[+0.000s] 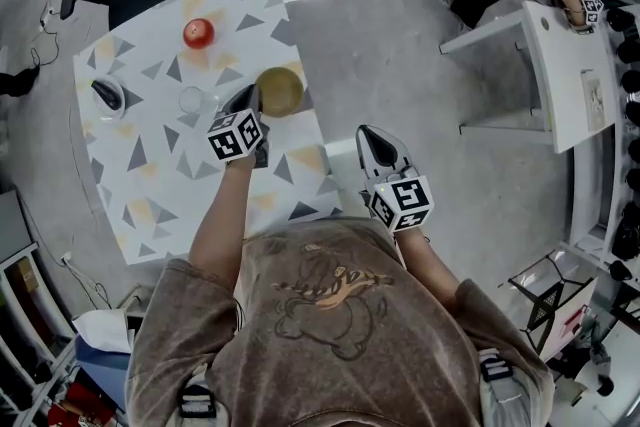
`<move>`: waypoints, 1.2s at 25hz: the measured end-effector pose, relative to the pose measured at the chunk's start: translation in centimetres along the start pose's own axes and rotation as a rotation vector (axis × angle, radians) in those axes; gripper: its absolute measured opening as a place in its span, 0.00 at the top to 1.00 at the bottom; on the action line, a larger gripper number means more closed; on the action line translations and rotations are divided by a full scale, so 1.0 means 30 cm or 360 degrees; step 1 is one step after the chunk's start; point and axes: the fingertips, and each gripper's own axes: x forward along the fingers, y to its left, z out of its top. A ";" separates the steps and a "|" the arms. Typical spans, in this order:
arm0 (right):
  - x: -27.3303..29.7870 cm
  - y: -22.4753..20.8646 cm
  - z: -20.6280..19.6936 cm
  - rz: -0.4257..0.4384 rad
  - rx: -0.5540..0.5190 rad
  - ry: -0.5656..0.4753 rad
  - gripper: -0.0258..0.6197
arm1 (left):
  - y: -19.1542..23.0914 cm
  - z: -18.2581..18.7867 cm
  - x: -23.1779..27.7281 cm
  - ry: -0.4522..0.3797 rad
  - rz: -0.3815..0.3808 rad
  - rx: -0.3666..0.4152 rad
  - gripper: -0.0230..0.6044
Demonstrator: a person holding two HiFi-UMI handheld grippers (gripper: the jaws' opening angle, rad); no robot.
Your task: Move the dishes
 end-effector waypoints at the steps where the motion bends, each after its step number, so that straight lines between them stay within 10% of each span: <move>1: 0.001 0.000 -0.001 0.0003 -0.0001 0.0003 0.96 | 0.002 -0.004 0.002 0.0007 0.0006 -0.0002 0.92; 30: 0.023 0.077 0.020 0.0102 -0.0050 -0.0035 0.96 | -0.059 0.139 -0.190 -0.0219 -0.0053 0.0064 0.92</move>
